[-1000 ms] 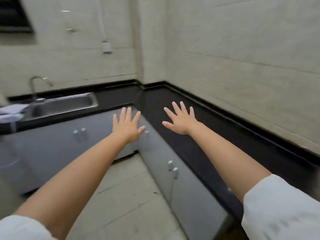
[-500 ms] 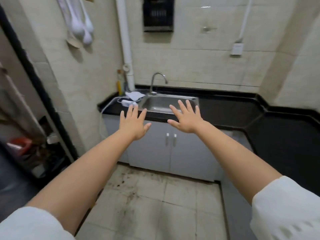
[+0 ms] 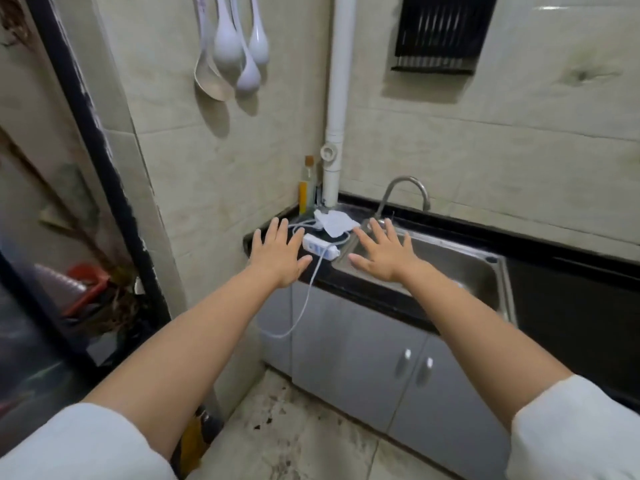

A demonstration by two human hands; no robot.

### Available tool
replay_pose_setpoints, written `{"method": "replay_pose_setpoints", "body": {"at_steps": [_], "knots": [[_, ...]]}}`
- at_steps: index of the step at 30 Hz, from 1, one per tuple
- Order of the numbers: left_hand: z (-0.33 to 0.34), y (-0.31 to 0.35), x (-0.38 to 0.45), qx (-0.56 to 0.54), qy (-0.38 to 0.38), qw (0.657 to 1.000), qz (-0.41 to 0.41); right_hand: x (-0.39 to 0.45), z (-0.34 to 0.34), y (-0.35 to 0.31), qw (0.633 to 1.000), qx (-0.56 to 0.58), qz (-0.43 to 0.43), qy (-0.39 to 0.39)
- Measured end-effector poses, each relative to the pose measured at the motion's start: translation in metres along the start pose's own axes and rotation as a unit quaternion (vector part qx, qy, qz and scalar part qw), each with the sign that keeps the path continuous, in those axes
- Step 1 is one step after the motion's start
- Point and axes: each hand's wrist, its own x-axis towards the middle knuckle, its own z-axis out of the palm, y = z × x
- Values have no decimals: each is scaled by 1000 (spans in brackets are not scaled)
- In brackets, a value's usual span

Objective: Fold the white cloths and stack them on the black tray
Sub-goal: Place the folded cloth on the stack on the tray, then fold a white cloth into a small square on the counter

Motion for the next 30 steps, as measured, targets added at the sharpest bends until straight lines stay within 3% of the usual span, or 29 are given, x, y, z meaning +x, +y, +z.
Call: {"method": "replay_pose_setpoints", "body": {"at_steps": [7, 18, 26, 30], "knots": [[12, -30, 147, -16, -26, 999, 15, 142, -2, 30, 999, 13, 38, -15], [107, -41, 333, -11, -120, 993, 17, 368, 70, 112, 992, -27, 35, -118], [193, 14, 475, -61, -221, 973, 36, 513, 147, 169, 987, -29, -30, -152], [229, 39, 508, -103, -211, 971, 32, 550, 186, 184, 989, -19, -65, -134]]}}
